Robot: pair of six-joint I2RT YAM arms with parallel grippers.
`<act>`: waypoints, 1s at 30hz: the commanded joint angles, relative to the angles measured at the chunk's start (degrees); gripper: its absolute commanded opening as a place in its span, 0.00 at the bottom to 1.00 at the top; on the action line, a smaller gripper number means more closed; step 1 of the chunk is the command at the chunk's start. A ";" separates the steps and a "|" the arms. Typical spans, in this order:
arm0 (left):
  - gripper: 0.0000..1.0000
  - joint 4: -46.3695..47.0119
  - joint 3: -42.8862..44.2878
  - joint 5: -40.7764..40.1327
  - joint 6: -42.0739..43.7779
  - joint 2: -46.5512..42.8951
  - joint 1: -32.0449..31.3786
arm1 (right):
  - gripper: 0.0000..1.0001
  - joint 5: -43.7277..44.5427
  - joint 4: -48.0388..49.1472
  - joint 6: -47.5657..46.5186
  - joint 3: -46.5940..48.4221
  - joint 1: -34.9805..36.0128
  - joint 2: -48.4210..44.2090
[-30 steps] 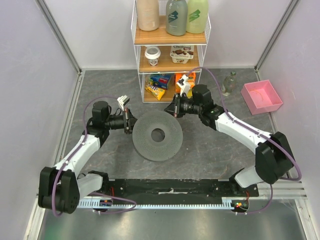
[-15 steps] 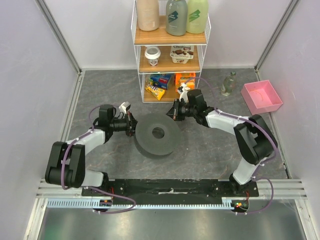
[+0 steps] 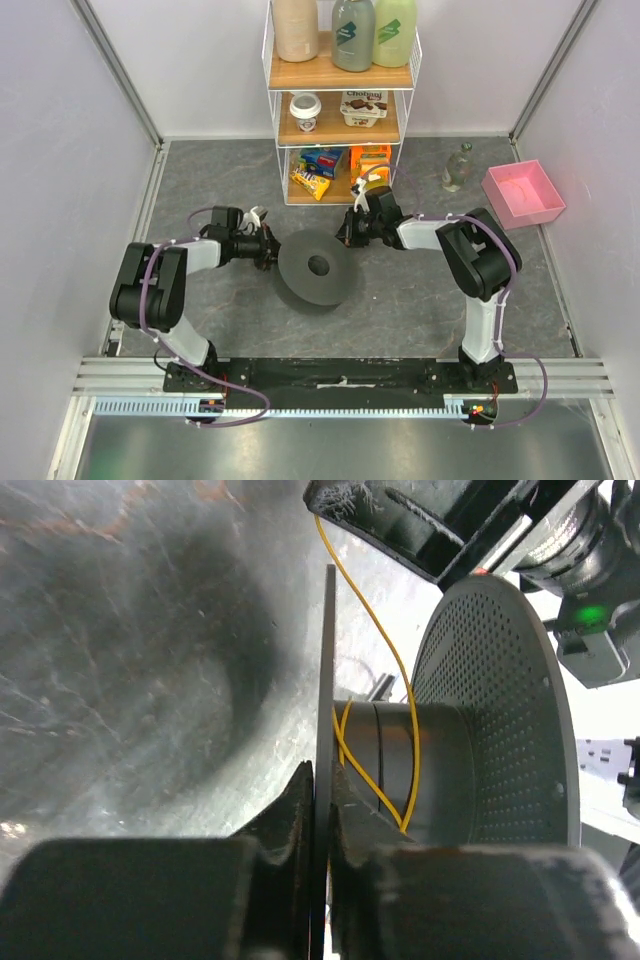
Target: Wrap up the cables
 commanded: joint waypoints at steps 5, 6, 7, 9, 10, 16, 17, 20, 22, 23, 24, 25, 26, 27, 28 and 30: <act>0.30 -1.81 7.42 -7.96 3.27 4.39 0.78 | 0.00 -3.77 -0.24 -3.15 4.26 0.28 2.73; 0.34 -2.52 7.77 -8.49 3.71 4.83 1.13 | 0.00 -3.68 -0.32 -3.33 4.35 -0.16 3.00; 0.36 -2.52 8.13 -8.93 4.15 5.18 1.48 | 0.00 -3.50 -0.33 -3.68 4.44 -0.42 3.26; 0.41 -6.12 9.09 -10.86 5.12 5.63 1.92 | 0.00 -3.06 -0.59 -3.94 4.44 -0.95 3.44; 0.44 -7.78 9.71 -12.09 6.34 5.54 2.01 | 0.00 -3.15 -0.76 -3.94 4.44 -1.13 3.53; 0.50 -15.26 12.61 -19.03 9.43 5.36 3.77 | 0.00 -2.71 -1.03 -3.94 4.53 -1.48 3.96; 0.51 -15.53 12.79 -19.39 9.60 5.28 4.47 | 0.00 -2.71 -1.03 -3.77 4.70 -1.40 3.97; 0.59 -16.67 13.84 -20.19 9.52 4.75 6.05 | 0.00 -2.54 -1.03 -3.85 4.62 -1.40 4.14; 0.68 -17.72 14.54 -21.67 9.52 4.49 6.93 | 0.00 -2.54 -1.12 -3.77 4.53 -1.40 4.14; 0.69 -18.08 14.63 -22.29 9.61 4.22 7.37 | 0.00 -2.54 -1.12 -3.77 4.35 -1.39 4.14; 0.69 -17.82 14.55 -22.21 9.35 4.13 7.98 | 0.00 -2.62 -1.12 -3.77 4.35 -1.48 4.14; 0.70 -17.90 14.46 -22.12 9.26 4.13 8.07 | 0.00 -2.62 -1.20 -3.68 4.35 -1.48 4.23; 0.70 -18.16 14.63 -22.12 9.17 4.13 9.73 | 0.00 -2.88 -1.12 -3.59 4.35 -1.40 4.40; 0.70 -18.17 14.55 -21.34 9.17 4.13 10.35 | 0.00 -3.50 -1.29 -3.50 4.44 -1.39 4.67; 0.70 -17.99 14.55 -20.46 8.91 4.05 10.80 | 0.00 -4.11 -1.21 -3.42 4.70 -1.39 4.93; 0.70 -18.43 14.37 -19.22 8.90 3.26 11.50 | 0.00 -5.26 -1.73 -3.59 4.70 -1.40 5.37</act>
